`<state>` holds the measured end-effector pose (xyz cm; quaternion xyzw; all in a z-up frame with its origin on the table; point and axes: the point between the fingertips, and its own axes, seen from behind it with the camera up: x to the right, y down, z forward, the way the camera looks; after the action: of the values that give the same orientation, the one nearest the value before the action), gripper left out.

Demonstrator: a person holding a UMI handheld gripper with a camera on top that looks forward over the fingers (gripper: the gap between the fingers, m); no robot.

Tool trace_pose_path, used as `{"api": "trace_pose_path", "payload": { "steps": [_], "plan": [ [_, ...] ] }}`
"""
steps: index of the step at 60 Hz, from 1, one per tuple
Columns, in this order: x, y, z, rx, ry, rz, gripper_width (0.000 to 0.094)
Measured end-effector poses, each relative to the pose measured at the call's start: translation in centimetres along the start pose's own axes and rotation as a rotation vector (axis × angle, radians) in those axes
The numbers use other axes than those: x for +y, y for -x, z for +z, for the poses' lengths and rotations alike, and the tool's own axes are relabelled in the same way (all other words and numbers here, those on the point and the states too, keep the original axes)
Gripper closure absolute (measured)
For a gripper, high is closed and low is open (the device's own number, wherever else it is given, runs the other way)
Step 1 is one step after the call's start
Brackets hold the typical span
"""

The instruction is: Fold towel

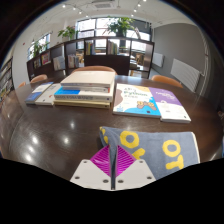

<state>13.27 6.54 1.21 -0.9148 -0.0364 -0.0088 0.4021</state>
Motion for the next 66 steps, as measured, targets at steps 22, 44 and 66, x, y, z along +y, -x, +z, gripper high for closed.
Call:
{"api": "trace_pose_path", "payload": {
  "steps": [22,44,66],
  "plan": [
    [-7.3,-22.1,-9.5,0.159,-0.144,-0.040,0.0902],
    [-1.7,-28.5,-7.7,0.147,-0.062,-0.038,0.0119],
    [-10.5,-17.1,-25.2,0.091,-0.337,-0.019,0.0074]
  ]
}}
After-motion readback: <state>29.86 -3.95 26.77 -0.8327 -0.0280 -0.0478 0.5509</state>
